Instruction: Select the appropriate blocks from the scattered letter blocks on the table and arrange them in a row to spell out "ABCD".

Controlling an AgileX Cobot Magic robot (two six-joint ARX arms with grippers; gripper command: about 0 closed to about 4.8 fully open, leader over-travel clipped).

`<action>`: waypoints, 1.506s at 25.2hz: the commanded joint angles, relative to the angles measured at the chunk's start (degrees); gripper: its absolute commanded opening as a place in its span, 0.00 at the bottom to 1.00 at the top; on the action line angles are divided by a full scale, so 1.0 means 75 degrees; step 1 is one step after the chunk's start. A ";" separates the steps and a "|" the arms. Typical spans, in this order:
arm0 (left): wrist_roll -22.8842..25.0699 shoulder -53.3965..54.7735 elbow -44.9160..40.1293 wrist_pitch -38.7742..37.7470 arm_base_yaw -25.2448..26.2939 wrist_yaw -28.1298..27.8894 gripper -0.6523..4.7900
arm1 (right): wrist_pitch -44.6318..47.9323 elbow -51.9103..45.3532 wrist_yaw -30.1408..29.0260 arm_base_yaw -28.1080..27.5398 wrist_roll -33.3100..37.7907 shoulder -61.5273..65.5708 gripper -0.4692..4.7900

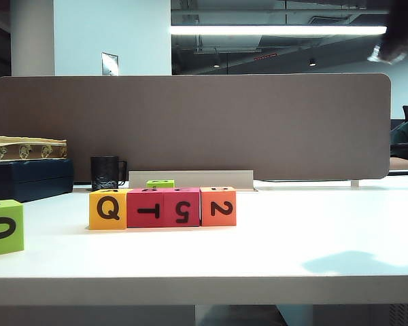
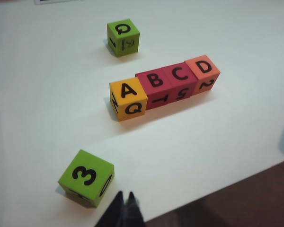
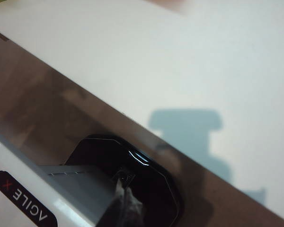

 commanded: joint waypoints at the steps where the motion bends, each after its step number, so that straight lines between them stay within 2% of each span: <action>1: -0.0009 -0.0006 -0.0006 -0.0029 -0.0006 -0.0029 0.11 | 0.0551 -0.0574 0.0003 0.0006 0.0224 -0.0618 0.09; 7: -0.0009 -0.0017 -0.0006 -0.0073 -0.0006 -0.0023 0.11 | 0.0667 -0.0889 0.0032 0.0006 0.0248 -0.1055 0.09; 36: -0.0009 -0.0017 -0.0003 -0.0175 -0.0006 -0.0023 0.11 | 0.0554 -0.0889 0.0023 0.0006 0.0239 -0.1058 0.09; 38: 0.0332 -0.0020 -0.0003 -0.0096 -0.0003 -0.0154 0.11 | 0.0554 -0.0889 0.0023 0.0006 0.0239 -0.1058 0.09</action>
